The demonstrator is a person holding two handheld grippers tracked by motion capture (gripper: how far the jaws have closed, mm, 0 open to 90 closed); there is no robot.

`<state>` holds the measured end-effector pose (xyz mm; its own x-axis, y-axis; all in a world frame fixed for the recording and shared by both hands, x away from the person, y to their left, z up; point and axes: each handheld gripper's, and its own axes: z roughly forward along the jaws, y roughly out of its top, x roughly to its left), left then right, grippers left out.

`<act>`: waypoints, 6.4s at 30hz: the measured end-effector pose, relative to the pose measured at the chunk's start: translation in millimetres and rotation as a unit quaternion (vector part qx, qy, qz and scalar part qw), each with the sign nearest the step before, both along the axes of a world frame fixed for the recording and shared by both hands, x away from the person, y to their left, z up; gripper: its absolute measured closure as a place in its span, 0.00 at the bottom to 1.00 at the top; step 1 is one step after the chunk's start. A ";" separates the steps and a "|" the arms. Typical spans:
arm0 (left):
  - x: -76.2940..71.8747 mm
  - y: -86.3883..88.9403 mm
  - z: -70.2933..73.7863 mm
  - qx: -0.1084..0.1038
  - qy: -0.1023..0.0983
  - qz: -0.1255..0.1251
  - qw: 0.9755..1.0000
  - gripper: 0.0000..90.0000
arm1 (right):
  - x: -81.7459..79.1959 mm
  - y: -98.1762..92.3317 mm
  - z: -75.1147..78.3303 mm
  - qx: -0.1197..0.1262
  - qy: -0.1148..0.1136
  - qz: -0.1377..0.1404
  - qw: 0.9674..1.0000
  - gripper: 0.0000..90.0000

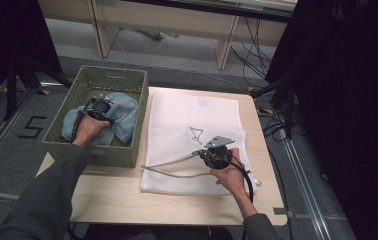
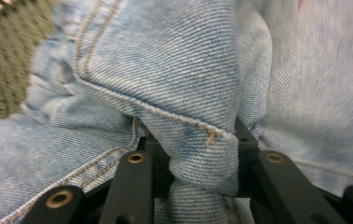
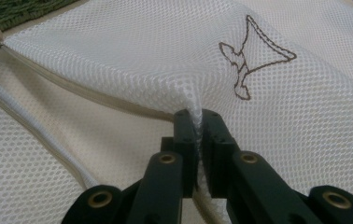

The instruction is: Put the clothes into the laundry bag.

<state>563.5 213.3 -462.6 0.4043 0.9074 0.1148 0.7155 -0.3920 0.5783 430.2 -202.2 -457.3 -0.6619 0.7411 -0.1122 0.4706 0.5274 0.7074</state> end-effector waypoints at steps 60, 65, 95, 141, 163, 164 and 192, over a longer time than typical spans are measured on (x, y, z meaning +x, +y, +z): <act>-191.6 -143.9 71.4 -0.313 0.066 -0.335 0.886 0.76 | 1.2 -21.4 30.7 0.071 -0.046 -0.013 0.996 0.97; -168.6 -162.7 26.0 -0.304 0.089 -0.293 0.902 0.75 | 0.2 -20.2 31.8 0.069 -0.045 -0.009 0.997 0.97; -152.6 -204.8 29.8 -0.243 0.010 -0.228 0.943 0.31 | -13.5 -15.0 45.0 0.066 -0.056 -0.004 0.996 0.97; -91.0 -172.7 50.2 -0.105 -0.067 -0.298 0.946 0.92 | -77.2 104.5 -3.9 0.017 0.079 0.168 0.983 0.33; -97.8 -168.5 60.1 -0.111 -0.061 -0.313 0.941 0.93 | -3.9 41.2 12.0 -0.022 -0.005 -0.013 1.000 0.97; -97.8 -168.5 60.1 -0.111 -0.061 -0.313 0.941 0.93 | -3.9 41.2 12.0 -0.022 -0.005 -0.013 1.000 0.97; -93.8 -164.9 57.6 -0.121 -0.055 -0.302 0.944 0.92 | -22.9 91.6 -1.2 -0.053 -0.044 0.045 0.997 0.96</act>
<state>469.7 48.5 -405.0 0.8538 0.5205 0.0055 0.3342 -0.5563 0.7608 407.3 -110.5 -458.5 -0.7096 0.6600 -0.2467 0.3564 0.6382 0.6824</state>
